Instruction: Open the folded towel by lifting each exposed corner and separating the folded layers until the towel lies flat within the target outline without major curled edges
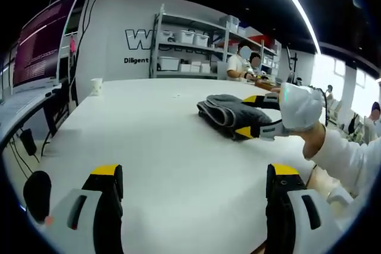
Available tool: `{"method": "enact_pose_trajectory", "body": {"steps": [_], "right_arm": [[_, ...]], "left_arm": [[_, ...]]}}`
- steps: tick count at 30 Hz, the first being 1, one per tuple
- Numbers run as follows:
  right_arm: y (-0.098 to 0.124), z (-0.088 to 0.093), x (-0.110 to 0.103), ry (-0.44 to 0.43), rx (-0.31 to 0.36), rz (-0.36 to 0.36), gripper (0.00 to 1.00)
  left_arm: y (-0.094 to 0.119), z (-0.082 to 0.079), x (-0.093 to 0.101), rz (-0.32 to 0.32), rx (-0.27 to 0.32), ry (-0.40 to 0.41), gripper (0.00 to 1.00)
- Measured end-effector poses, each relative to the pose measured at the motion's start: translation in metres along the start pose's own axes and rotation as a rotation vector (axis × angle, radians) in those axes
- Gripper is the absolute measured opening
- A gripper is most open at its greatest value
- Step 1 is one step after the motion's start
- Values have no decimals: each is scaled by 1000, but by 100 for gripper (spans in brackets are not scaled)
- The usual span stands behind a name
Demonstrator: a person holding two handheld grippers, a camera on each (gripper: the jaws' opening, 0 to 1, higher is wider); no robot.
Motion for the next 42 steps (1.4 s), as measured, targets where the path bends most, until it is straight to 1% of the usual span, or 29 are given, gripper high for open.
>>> {"method": "enact_pose_trajectory", "body": {"steps": [2, 5, 8, 12, 14, 16, 18, 20, 25, 28, 36, 42], "right_arm": [[1, -1, -1, 23, 1, 15, 34], [1, -2, -2, 41, 3, 29, 30], [-3, -4, -4, 53, -2, 28, 27], [-4, -3, -8, 82, -4, 25, 21], [-5, -3, -9, 82, -7, 14, 20], [-6, -2, -10, 78, -9, 8, 17], [-8, -2, -10, 68, -9, -3, 15], [-7, -2, -9, 64, -8, -4, 10], [-6, 1, -6, 22, 0, -36, 5], [-7, -1, -4, 10, 6, -42, 3], [-3, -3, 6, -41, 32, -36, 2], [2, -4, 20, -88, 53, -19, 1]], "left_arm": [[0, 0, 0, -1, -1, 1, 99], [0, 0, 0, -1, -2, 0, 99], [-1, 0, 0, 0, -1, 1, 99], [-1, 0, 0, 2, -1, 1, 99], [-1, 0, 0, 2, -2, 0, 99], [-1, 0, 0, 3, -3, 0, 99], [-1, 0, 1, 4, -3, -1, 99], [-1, 1, 1, 4, -5, -2, 99], [-1, 0, 1, 5, -3, -2, 99], [-1, 0, 1, 5, -3, -3, 99], [1, 0, 0, 2, 0, -3, 99], [3, 0, -1, -1, 2, -2, 99]]}}
Point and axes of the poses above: the point that each gripper's makers call its tool centre point, and the gripper's own axes: y roughly backward along the fingers, x roughly to its right, z roughly out of its underside, the point moved 6 cm from there along y, roughly backward along the fingers, and after that the axes turned 9 degrees about -x, right-handed, at the moved point
